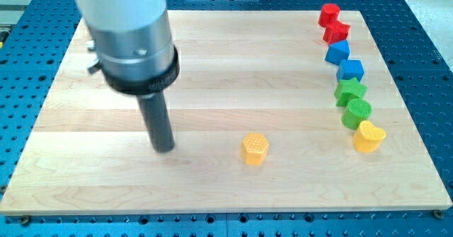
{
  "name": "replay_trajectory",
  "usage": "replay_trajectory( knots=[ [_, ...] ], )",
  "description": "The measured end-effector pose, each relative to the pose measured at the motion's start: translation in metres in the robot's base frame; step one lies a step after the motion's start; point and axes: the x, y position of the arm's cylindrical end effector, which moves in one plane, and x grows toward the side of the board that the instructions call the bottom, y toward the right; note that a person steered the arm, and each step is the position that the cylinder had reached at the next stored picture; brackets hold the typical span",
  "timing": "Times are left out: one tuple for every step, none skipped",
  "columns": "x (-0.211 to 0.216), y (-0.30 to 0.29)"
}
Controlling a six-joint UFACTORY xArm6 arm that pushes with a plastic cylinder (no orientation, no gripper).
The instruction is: Move the hexagon to the bottom right of the heart
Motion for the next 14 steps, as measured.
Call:
replay_trajectory(
  knots=[
    [-0.014,0.058],
    [-0.009,0.085],
    [0.019,0.088],
    [0.035,0.157],
    [0.037,0.245],
    [0.038,0.244],
    [0.054,0.245],
    [0.054,0.295],
    [0.055,0.281],
    [0.094,0.27],
    [0.104,0.31],
    [0.091,0.384],
    [0.068,0.385],
    [0.059,0.378]
  ],
)
